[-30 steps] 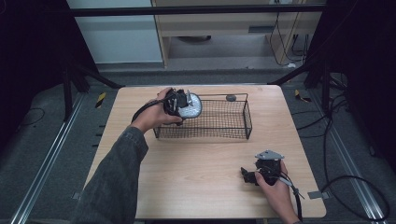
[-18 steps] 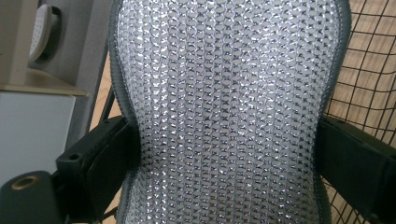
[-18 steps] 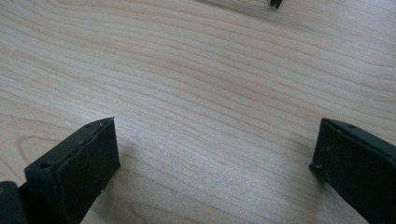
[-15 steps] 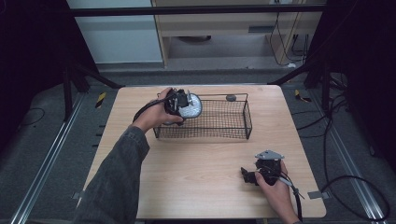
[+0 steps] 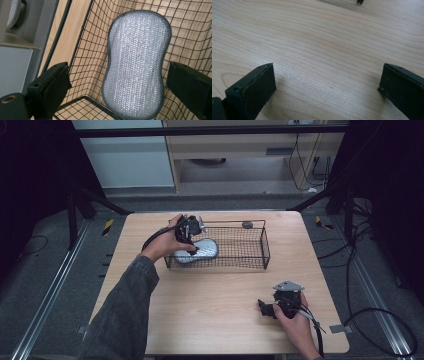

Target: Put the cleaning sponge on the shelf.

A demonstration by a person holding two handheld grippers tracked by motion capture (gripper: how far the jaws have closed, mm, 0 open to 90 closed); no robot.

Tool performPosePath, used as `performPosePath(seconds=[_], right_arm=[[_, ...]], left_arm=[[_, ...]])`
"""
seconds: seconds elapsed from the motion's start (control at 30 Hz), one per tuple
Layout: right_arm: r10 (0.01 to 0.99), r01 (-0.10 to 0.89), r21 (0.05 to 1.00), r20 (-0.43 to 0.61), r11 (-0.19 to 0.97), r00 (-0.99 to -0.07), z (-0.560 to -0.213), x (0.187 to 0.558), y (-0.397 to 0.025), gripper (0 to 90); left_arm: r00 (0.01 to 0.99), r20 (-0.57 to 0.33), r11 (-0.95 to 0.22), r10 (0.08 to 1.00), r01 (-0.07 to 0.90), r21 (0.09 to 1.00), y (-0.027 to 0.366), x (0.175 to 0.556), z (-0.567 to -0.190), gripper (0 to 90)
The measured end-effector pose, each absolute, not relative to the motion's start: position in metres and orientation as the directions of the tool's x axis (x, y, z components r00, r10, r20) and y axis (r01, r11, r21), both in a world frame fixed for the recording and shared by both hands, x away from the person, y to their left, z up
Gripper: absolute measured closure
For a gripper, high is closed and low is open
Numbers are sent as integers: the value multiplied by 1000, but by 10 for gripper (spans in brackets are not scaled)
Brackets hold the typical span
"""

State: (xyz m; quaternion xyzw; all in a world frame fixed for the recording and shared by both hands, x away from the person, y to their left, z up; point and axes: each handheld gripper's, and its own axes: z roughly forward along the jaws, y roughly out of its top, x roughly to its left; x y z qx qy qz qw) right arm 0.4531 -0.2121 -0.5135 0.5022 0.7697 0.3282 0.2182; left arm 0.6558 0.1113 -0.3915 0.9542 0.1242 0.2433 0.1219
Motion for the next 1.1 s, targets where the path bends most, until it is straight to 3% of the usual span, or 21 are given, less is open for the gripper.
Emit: performPosePath(seconds=[0.6,1.1], right_arm=[[916,630,724,-7,281,-401,-513,453,-212,6],[917,630,724,-7,280,-399,-513,453,-212,7]], left_arm=[[844,427,-915,325,167,367,111,639,-376,108],[833,424,-895,355,173,411,102,615,-376,59]])
